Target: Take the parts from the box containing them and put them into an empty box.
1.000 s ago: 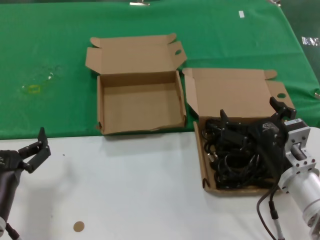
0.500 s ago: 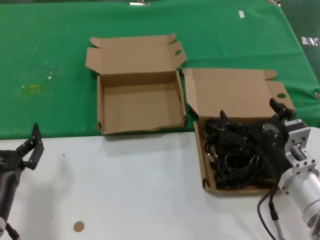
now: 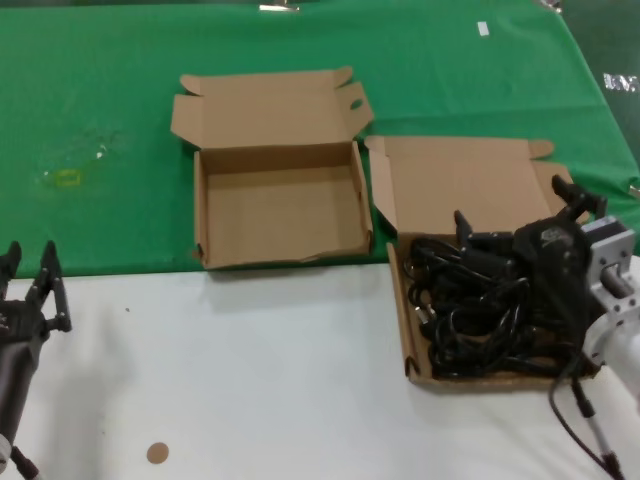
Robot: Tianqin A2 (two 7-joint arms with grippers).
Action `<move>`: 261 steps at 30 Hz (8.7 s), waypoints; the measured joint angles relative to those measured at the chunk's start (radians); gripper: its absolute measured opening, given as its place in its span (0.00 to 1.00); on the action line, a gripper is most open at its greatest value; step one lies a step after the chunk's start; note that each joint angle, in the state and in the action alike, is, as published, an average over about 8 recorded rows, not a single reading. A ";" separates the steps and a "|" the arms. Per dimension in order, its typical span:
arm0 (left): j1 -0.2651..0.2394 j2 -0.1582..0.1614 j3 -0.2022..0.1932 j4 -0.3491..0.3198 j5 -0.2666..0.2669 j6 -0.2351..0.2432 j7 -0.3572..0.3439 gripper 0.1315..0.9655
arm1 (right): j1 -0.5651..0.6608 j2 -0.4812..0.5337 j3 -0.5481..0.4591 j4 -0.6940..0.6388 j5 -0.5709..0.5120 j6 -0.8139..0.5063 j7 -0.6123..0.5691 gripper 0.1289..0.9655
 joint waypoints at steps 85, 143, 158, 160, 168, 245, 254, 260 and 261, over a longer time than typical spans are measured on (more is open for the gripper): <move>0.000 0.000 0.000 0.000 0.000 0.000 -0.001 0.02 | 0.850 0.266 -0.382 -0.568 -0.517 -1.293 -0.399 0.58; 0.000 0.000 0.000 0.000 0.000 0.000 0.000 0.02 | 1.041 -0.125 -0.420 -0.585 -0.568 -1.072 -0.243 0.13; 0.000 0.000 0.000 0.000 0.000 0.000 0.000 0.02 | 1.116 -0.309 -0.436 -0.944 -0.560 -0.941 -0.446 0.12; 0.000 0.000 0.000 0.000 0.000 0.000 0.000 0.02 | 1.133 -0.330 -0.432 -0.998 -0.553 -0.932 -0.473 0.12; 0.000 0.000 0.000 0.000 0.000 0.000 0.000 0.02 | 1.190 -0.396 -0.415 -1.160 -0.535 -0.899 -0.559 0.12; 0.000 0.000 0.000 0.000 0.000 0.000 0.000 0.55 | 0.719 -0.307 -0.183 -0.688 -0.357 -0.571 -0.338 1.00; 0.000 0.000 0.000 0.000 0.000 0.000 0.000 0.73 | 0.561 -0.284 -0.119 -0.546 -0.301 -0.467 -0.275 1.00; 0.000 0.000 0.000 0.000 0.000 0.000 0.000 0.84 | 0.454 -0.269 -0.077 -0.451 -0.263 -0.397 -0.233 1.00; 0.000 0.000 0.000 0.000 0.000 0.000 0.000 0.86 | 0.436 -0.267 -0.070 -0.435 -0.257 -0.386 -0.226 1.00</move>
